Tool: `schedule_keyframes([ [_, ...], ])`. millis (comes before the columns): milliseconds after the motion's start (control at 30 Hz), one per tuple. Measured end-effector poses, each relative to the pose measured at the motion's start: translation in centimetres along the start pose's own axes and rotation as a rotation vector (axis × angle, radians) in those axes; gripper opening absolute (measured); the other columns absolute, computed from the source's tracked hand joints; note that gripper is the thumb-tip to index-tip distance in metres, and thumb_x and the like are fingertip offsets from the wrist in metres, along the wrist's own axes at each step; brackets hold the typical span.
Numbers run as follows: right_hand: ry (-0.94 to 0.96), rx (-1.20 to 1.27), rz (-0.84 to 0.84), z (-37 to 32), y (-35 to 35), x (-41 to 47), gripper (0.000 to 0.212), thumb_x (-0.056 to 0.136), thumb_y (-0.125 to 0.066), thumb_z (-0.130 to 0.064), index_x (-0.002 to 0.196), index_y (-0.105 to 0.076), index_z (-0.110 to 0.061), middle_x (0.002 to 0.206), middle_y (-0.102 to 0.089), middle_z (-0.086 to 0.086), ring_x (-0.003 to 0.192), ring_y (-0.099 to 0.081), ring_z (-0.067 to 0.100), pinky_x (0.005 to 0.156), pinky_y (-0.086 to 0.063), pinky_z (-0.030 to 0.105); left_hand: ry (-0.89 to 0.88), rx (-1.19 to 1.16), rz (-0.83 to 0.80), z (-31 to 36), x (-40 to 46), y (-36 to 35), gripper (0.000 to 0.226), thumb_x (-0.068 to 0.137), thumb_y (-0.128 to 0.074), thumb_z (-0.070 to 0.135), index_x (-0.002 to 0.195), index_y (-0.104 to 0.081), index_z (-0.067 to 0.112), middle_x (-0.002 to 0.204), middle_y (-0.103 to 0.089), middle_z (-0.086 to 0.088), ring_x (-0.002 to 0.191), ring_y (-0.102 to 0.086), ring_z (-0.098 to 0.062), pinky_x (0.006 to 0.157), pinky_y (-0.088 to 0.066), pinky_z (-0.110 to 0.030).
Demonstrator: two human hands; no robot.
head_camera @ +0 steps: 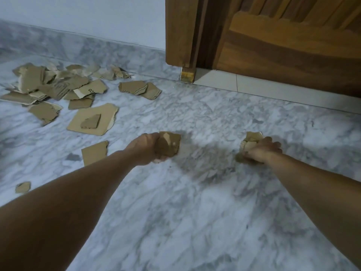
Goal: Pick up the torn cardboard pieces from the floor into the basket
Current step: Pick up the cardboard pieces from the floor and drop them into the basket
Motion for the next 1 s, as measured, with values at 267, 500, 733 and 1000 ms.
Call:
schedule_keyframes([
  [267, 0.045, 0.021, -0.077, 0.1, 0.9, 0.8, 0.111, 0.061, -0.087, -0.041, 0.144, -0.02, -0.012, 0.141, -0.034, 0.02, 0.129, -0.037, 0.039, 0.104, -0.04, 0.042, 0.092, 0.154, 0.009, 1.9, 4.3, -2.3, 0.062, 0.084, -0.067, 0.043, 0.132, -0.042, 0.012, 0.146, -0.023, -0.009, 0.128, -0.028, -0.032, 0.096, -0.034, -0.044],
  [500, 0.102, 0.304, -0.105, 0.0, 0.9, 1.6, 0.103, 0.06, -0.091, -0.022, 0.14, -0.026, -0.011, 0.125, -0.048, 0.008, 0.121, -0.05, 0.031, 0.089, -0.045, 0.032, 0.104, -0.018, 0.073, 2.5, 3.9, -1.7, 0.066, 0.065, -0.086, 0.028, 0.116, -0.047, 0.012, 0.116, -0.046, -0.009, 0.104, -0.043, -0.025, 0.073, -0.045, -0.033],
  [733, 0.245, 0.563, -0.233, -5.3, -0.7, -0.7, 0.059, 0.072, -0.081, -0.012, 0.12, -0.048, -0.012, 0.121, -0.055, 0.005, 0.105, -0.055, 0.023, 0.088, -0.048, 0.034, 0.234, -0.235, 0.017, 0.9, 2.1, -0.5, 0.049, 0.075, -0.077, 0.01, 0.119, -0.054, 0.009, 0.106, -0.054, -0.008, 0.089, -0.052, -0.023, 0.069, -0.05, -0.031],
  [1000, 0.592, 0.448, -0.32, -18.1, -3.8, -9.3, 0.052, 0.077, -0.078, -0.004, 0.119, -0.047, -0.012, 0.109, -0.055, 0.006, 0.091, -0.051, 0.018, 0.054, -0.037, 0.02, 0.398, -0.062, 0.11, -8.0, -1.0, 3.5, 0.049, 0.08, -0.073, 0.027, 0.121, -0.056, 0.008, 0.124, -0.053, -0.014, 0.116, -0.05, -0.031, 0.092, -0.047, -0.036],
])
Point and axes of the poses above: each hand's wrist, its own x-axis towards the middle knuckle, its own y-axis out of the back of the hand, z = x × y, the point moved 6 cm from there along x, towards the middle knuckle
